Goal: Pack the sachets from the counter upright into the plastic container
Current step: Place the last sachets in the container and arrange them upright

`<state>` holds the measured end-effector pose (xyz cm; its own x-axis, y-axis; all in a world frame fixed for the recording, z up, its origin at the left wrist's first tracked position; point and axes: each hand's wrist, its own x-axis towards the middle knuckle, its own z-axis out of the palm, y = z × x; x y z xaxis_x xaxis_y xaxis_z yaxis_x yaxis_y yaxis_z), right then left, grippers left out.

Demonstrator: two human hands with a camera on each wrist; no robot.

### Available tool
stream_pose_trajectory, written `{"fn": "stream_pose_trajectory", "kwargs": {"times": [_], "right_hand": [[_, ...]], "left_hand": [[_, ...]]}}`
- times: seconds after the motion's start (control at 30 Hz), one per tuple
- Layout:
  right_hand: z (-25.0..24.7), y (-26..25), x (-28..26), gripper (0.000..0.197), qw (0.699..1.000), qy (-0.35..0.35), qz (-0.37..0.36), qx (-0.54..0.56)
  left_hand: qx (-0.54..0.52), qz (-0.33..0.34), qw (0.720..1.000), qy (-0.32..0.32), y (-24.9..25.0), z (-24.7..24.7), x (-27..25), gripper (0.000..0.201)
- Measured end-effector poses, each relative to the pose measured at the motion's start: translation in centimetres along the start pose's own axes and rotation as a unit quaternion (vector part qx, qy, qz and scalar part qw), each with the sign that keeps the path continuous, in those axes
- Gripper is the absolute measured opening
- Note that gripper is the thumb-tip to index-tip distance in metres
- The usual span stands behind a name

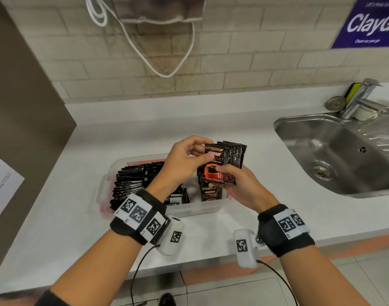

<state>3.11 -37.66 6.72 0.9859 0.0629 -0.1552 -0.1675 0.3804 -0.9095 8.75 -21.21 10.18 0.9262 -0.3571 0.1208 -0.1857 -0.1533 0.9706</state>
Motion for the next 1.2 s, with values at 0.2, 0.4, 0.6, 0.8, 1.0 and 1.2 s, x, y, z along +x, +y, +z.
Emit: {"fn": "stream_pose_trajectory", "kwargs": {"times": [0.2,0.4,0.6,0.8,1.0,1.2], "right_hand": [[-0.9,0.7,0.3,0.029,0.998,0.022,-0.024,-0.046],[-2.6,0.5,0.8,0.008,0.996,0.079,-0.043,-0.006],[-2.6,1.0,1.4,0.018,0.993,0.102,-0.058,-0.013],[-1.4,1.7,2.0,0.017,0.991,0.114,-0.067,-0.037],[-1.4,2.6,2.4,0.014,0.990,0.112,-0.070,-0.052],[-1.9,3.0,2.6,0.018,0.990,0.096,-0.072,-0.080]], "left_hand": [[0.011,-0.023,0.999,0.041,-0.5,-0.3,0.1,0.025],[0.022,-0.094,0.995,0.034,-2.1,-1.1,-0.2,0.019],[0.198,-0.113,0.972,-0.057,-4.7,0.3,-1.1,0.026],[0.311,-0.098,0.940,-0.102,-6.0,2.7,-1.2,0.032],[0.347,-0.116,0.925,-0.104,-6.4,3.6,-1.1,0.045],[0.317,-0.122,0.930,-0.143,-5.0,1.8,-0.6,0.055]]}}
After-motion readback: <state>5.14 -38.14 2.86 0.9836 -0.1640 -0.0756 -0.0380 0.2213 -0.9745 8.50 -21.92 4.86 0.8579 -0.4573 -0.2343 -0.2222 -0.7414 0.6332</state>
